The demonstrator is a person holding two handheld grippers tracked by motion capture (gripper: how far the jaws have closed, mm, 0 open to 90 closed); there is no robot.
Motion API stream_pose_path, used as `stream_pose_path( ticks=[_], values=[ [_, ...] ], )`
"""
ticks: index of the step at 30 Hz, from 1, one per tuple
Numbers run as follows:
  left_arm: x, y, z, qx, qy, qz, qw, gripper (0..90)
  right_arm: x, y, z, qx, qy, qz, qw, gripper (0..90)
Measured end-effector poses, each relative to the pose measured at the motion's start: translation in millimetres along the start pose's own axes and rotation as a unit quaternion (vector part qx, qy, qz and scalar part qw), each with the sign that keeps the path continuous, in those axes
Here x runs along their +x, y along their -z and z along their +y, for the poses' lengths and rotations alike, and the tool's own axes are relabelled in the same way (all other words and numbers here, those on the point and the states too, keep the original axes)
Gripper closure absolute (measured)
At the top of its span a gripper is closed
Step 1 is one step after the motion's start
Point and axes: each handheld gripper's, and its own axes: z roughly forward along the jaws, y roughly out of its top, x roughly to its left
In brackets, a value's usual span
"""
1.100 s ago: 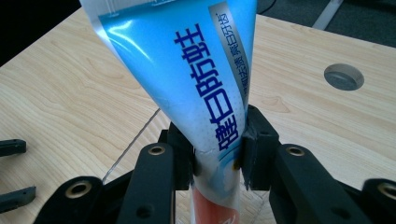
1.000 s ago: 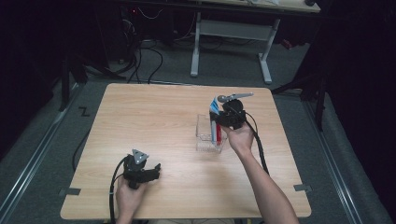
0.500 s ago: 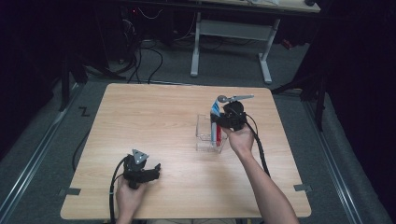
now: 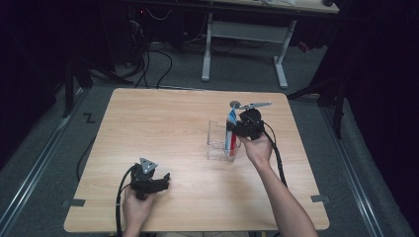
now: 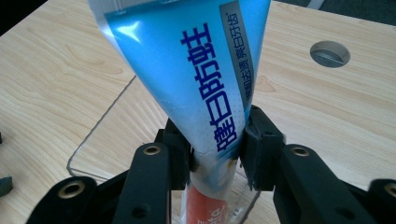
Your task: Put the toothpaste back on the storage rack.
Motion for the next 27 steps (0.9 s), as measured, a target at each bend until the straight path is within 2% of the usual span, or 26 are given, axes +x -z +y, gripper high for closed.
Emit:
stream_pose_path(
  ticks=[8,17,20,22,27],
  values=[
    [0.0,0.0,0.0,0.0,0.0,0.0,1.0,18.7,-4.5,2.7,-1.7,0.0,0.001,-0.014,0.9999,64.0],
    [0.0,0.0,0.0,0.0,0.0,0.0,1.0,18.7,-11.3,3.6,-5.3,0.0,-0.009,-0.025,0.9996,59.8],
    [0.0,0.0,0.0,0.0,0.0,0.0,1.0,18.7,-13.0,4.1,-7.0,-0.004,-0.013,-0.022,0.9997,57.9],
    [0.0,0.0,0.0,0.0,0.0,0.0,1.0,18.7,-15.4,3.4,-10.0,-0.002,-0.018,-0.02,0.9996,52.2],
    [0.0,0.0,0.0,0.0,0.0,0.0,1.0,18.7,-19.3,4.4,-14.0,-0.007,-0.025,-0.013,0.9996,48.5]
  ],
)
